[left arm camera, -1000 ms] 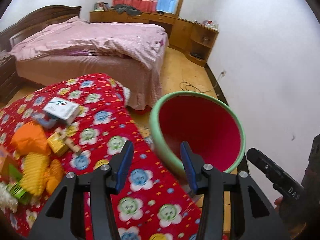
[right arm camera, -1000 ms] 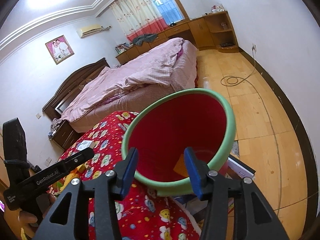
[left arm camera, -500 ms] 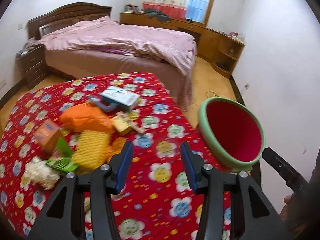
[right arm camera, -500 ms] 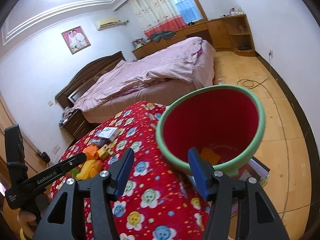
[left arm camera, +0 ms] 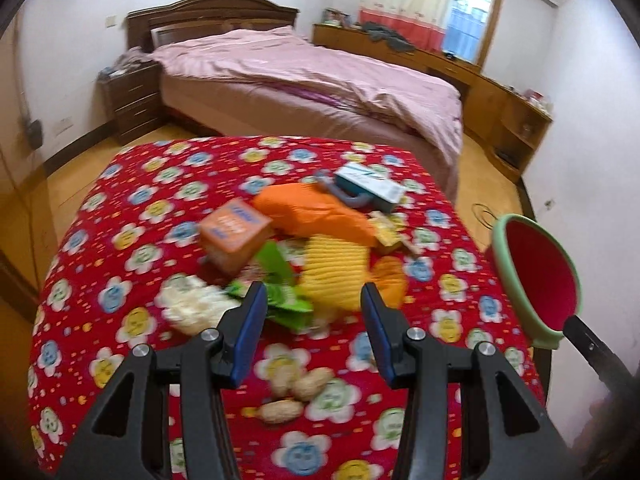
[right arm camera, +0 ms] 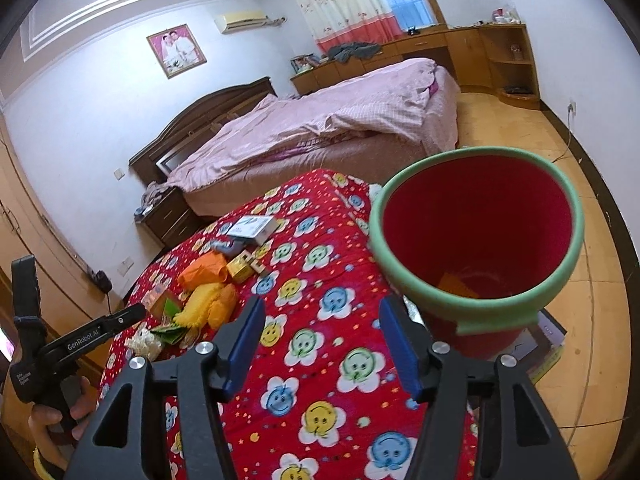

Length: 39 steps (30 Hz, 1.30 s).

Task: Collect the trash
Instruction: 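Move both tools back over the trash on the blanket, then grasp the white crumpled plastic with the left tool while the right tool grasps the orange bow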

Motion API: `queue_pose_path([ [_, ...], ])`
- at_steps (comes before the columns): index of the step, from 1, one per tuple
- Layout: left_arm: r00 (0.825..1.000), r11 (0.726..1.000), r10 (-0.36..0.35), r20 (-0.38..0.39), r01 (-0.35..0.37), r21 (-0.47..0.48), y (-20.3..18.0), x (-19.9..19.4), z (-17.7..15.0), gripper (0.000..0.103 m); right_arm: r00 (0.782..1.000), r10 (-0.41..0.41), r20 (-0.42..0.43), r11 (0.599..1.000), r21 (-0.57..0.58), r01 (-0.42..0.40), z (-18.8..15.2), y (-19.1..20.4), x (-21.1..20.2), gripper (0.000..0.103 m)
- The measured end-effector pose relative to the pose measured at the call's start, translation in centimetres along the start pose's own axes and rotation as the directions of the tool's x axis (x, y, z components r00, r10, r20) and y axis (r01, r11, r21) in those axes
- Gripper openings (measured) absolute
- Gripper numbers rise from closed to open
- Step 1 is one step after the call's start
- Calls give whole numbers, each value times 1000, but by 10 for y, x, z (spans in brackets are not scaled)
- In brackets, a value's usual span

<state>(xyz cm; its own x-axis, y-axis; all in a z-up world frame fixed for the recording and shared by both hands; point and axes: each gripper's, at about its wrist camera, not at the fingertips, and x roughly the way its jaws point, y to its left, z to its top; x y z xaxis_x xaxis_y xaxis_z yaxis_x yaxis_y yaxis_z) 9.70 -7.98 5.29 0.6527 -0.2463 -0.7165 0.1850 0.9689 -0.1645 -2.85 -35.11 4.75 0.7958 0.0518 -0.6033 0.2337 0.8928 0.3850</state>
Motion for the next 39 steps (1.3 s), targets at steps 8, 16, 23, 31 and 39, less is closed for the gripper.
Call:
queue_pose_path([
  [8, 997, 995, 70, -19, -71, -75, 45, 4, -7, 56, 999, 10, -52, 999, -30, -11, -7, 18, 20, 63],
  [16, 991, 987, 112, -71, -120, -105, 70, 22, -19, 59, 995, 17, -97, 998, -60, -23, -15, 35, 38, 63],
  [23, 990, 984, 101, -100, -114, -136, 81, 40, -24, 59, 990, 24, -139, 994, -101, -38, -19, 53, 55, 63],
  [31, 993, 985, 59, -98, -74, -157, 77, 52, -22, 59, 978, 42, -202, 985, -156, -74, -17, 79, 89, 63],
  [39, 995, 987, 28, -94, -43, -157, 76, 58, -23, 59, 966, 47, -254, 976, -194, -98, -16, 105, 128, 63],
])
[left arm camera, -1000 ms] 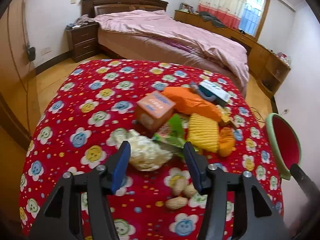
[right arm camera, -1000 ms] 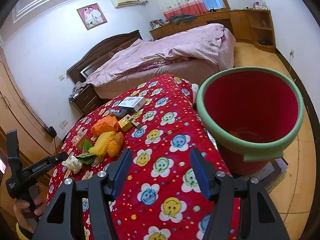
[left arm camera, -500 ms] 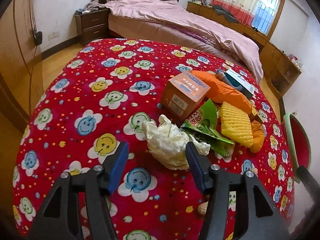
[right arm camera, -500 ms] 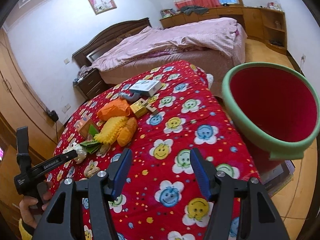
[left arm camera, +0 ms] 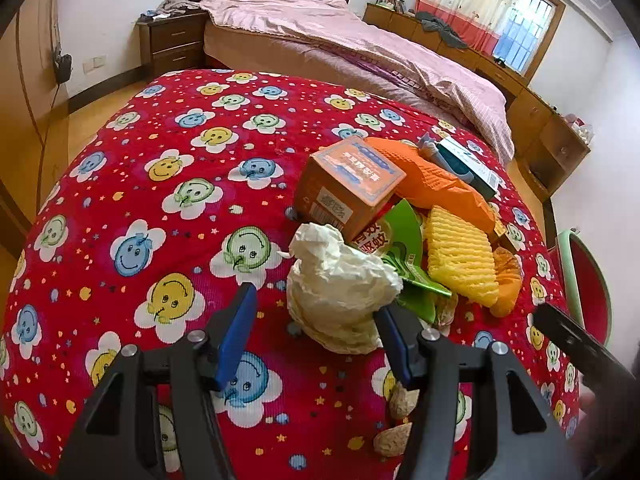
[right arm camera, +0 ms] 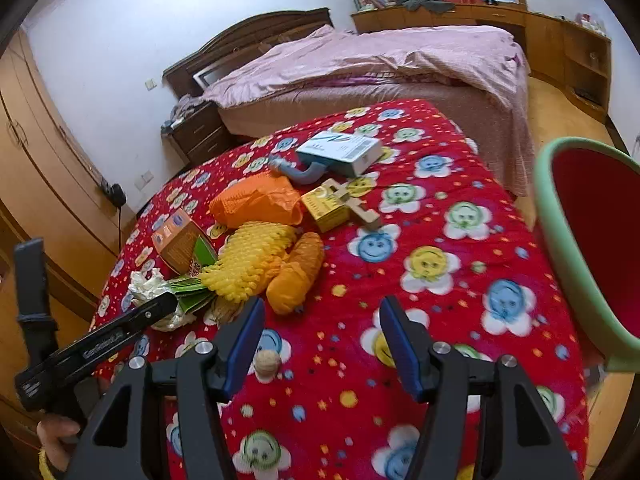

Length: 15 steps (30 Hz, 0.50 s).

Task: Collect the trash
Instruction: 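Grasp the white crumpled plastic with the left tool while the right tool grasps the orange bow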

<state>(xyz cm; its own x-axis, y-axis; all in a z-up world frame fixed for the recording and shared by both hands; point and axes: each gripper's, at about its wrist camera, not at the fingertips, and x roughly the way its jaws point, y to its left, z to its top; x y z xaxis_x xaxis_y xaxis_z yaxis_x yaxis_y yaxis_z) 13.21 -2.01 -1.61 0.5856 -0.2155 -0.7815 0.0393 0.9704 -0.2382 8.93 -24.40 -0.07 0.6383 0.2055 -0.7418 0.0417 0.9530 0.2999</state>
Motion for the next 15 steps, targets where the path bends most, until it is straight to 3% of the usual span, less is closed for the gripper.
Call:
queue_pose_path([
  [2, 1000, 1000, -9, 3, 9, 4, 1, -1, 0, 54, 1000, 6, -15, 1000, -3, -7, 1, 2, 8, 58],
  [4, 1000, 1000, -28, 5, 28, 8, 1, -2, -1, 42, 999, 16, -34, 1000, -1, -16, 1, 4, 17, 49],
  [7, 999, 999, -37, 7, 37, 9, 0, -6, -1, 36, 998, 26, -52, 1000, 9, -26, 1, 4, 26, 43],
  [15, 999, 999, -42, 35, 42, 9, 3, -27, -4, 33, 997, 67, -47, 997, 27, -66, 4, 7, 35, 39],
])
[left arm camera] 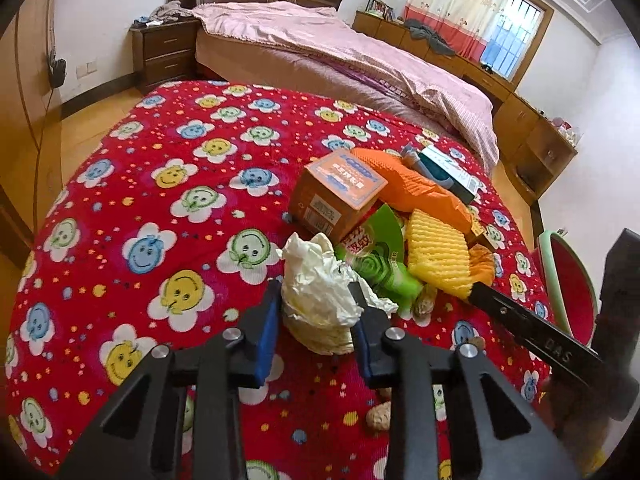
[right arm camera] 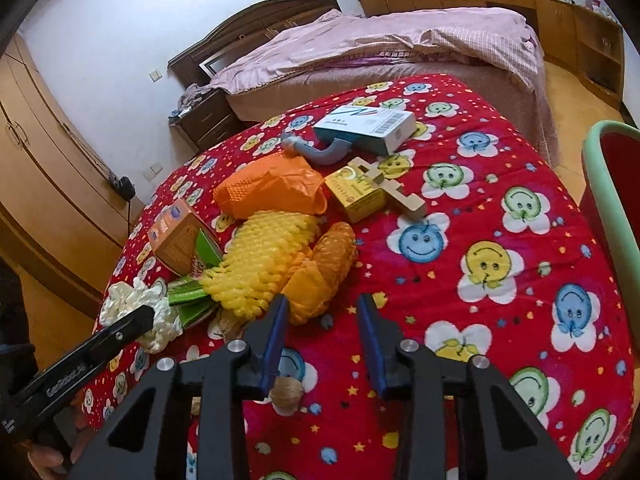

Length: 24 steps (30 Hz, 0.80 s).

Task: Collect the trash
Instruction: 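Grasp the white crumpled plastic with the left tool while the right tool grasps the orange bow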

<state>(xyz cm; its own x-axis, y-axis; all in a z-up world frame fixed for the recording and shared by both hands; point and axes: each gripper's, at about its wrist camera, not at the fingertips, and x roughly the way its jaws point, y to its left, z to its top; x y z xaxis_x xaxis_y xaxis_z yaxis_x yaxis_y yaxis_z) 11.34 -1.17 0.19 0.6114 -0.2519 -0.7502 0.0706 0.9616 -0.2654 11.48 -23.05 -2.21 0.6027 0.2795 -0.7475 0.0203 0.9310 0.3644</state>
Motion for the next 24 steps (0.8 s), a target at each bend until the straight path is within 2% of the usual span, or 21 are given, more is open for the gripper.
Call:
queue_pose_path([
  [3, 1000, 1000, 5, 18, -5, -2, 2, -11, 0, 32, 1000, 31, 0, 999, 20, -31, 0, 2, -1, 38],
  [7, 999, 1000, 10, 34, -10, -9, 4, -20, 0, 32, 1000, 23, 3, 1000, -1, -23, -1, 8, -1, 37],
  [8, 999, 1000, 11, 38, -11, -10, 5, -22, 0, 32, 1000, 18, 3, 1000, -7, -18, 0, 9, 0, 35],
  [10, 999, 1000, 11, 43, -11, -10, 4, -26, 0, 32, 1000, -2, -3, 1000, -13, 2, 0, 10, 4, 24],
  [13, 999, 1000, 12, 47, -12, -4, 3, -31, -2, 32, 1000, 0, -5, 1000, 3, 0, -3, 5, 3, 18],
  [19, 998, 999, -13, 60, 12, 31, -11, -42, 0, 32, 998, -23, 57, 1000, -2, 24, -14, -3, -29, 17],
  [24, 996, 996, -65, 57, 62, 68, -36, -46, 3, 32, 993, -37, 110, 999, 9, 37, -20, -16, -63, 17],
])
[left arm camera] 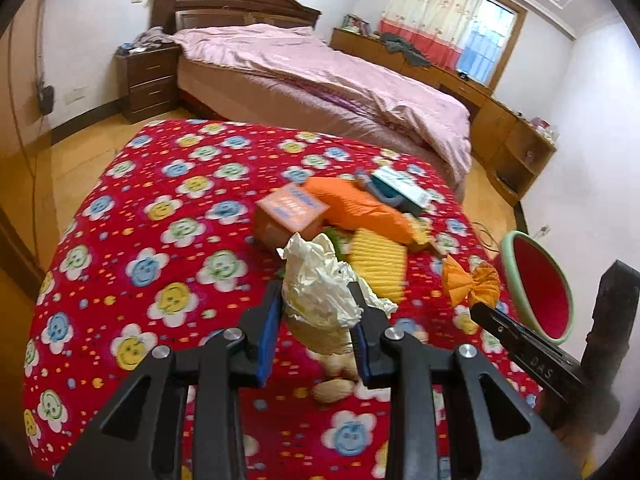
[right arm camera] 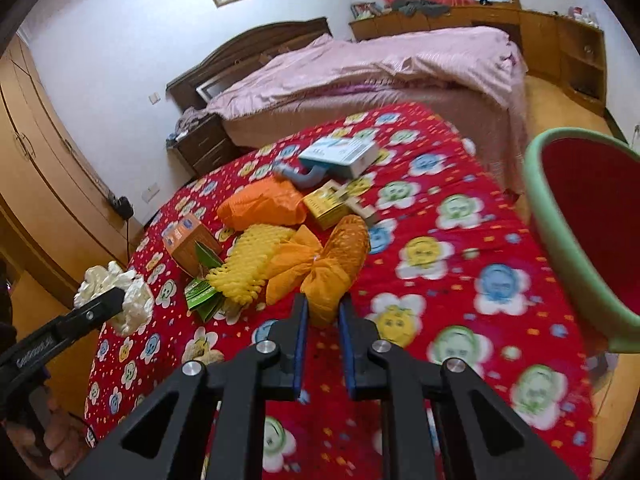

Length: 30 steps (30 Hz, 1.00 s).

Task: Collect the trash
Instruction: 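Grasp the white crumpled plastic with the left tool while the right tool grasps the orange bow, then carry the white plastic and orange bow over the bucket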

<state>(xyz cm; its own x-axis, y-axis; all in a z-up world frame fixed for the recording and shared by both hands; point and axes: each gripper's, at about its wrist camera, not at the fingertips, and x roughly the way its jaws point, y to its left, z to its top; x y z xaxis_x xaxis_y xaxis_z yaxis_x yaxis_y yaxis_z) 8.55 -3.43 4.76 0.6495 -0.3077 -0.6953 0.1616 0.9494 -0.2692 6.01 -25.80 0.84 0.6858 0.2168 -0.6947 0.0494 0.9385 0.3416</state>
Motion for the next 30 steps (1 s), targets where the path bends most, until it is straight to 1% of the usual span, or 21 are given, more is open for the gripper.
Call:
queue_pose_path([
  [4, 999, 998, -43, -7, 43, 41, -24, 2, 5, 32, 998, -24, 52, 1000, 3, 24, 0, -13, -29, 17],
  [7, 996, 994, -80, -26, 82, 74, -45, 7, 8, 32, 994, -55, 92, 998, 24, 53, 1, -26, -50, 17],
  [12, 988, 979, -143, -59, 149, 137, -88, 18, 13, 32, 985, -103, 137, 993, 73, 93, 4, -53, -79, 17],
  [17, 975, 956, -198, -95, 214, 201, -136, 33, 15, 32, 974, -153, 170, 982, 137, 130, 5, -86, -102, 17],
  [23, 963, 925, -235, -135, 264, 274, -191, 53, 12, 32, 953, -228, 200, 959, 217, 184, 3, -131, -124, 17],
  [30, 946, 892, -277, -169, 318, 321, -246, 76, 7, 32, 936, -294, 195, 931, 282, 233, -3, -175, -137, 17],
])
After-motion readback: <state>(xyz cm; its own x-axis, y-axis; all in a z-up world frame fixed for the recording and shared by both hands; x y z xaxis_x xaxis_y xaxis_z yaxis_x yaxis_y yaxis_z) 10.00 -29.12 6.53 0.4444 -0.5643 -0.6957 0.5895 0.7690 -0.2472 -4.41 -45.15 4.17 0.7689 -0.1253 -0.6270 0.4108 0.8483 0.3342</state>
